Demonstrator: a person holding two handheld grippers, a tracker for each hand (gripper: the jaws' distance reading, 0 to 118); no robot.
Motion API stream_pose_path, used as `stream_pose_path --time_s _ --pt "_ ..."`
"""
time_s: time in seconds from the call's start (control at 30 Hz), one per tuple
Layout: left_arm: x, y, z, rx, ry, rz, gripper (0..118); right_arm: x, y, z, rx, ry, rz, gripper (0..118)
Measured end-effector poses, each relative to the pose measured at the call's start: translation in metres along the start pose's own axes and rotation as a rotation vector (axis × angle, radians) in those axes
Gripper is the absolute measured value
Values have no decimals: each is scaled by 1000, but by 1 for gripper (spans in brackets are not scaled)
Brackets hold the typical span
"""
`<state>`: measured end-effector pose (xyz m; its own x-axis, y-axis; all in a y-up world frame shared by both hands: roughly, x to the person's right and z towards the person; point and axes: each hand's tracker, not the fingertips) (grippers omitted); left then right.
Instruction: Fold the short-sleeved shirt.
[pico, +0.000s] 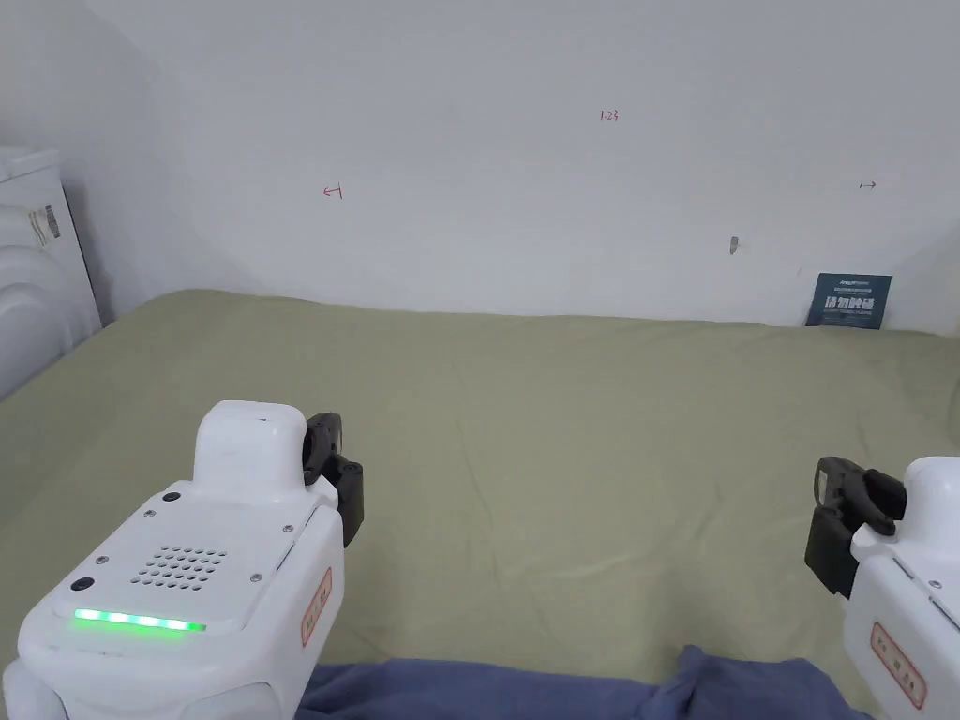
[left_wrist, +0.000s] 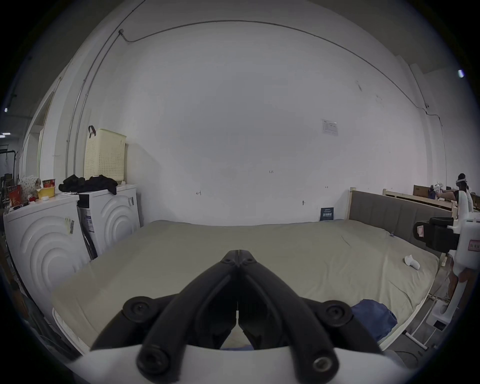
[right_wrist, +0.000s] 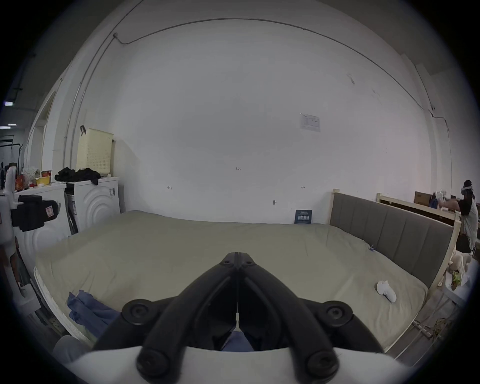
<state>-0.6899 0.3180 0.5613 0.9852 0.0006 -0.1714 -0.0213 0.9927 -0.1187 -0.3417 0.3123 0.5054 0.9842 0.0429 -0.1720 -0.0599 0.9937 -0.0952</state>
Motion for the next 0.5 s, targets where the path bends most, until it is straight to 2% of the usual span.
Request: stream_pose_path --time_s 0.2,0.3,0.43,0.5 --pt "-11 -2 -1 3 25 -24 0 0 -3 -7 -21 11 -16 2" --pt "-38 -8 -6 -66 23 11 0 -2 -9 -8 -30 4 2 2" --pt "-97 -42 -17 -239 108 0 0 -6 -23 -2 -44 -11 9 2" --pt "-131 -65 -27 -421 68 122 0 -10 -33 0 -75 -20 14 2"
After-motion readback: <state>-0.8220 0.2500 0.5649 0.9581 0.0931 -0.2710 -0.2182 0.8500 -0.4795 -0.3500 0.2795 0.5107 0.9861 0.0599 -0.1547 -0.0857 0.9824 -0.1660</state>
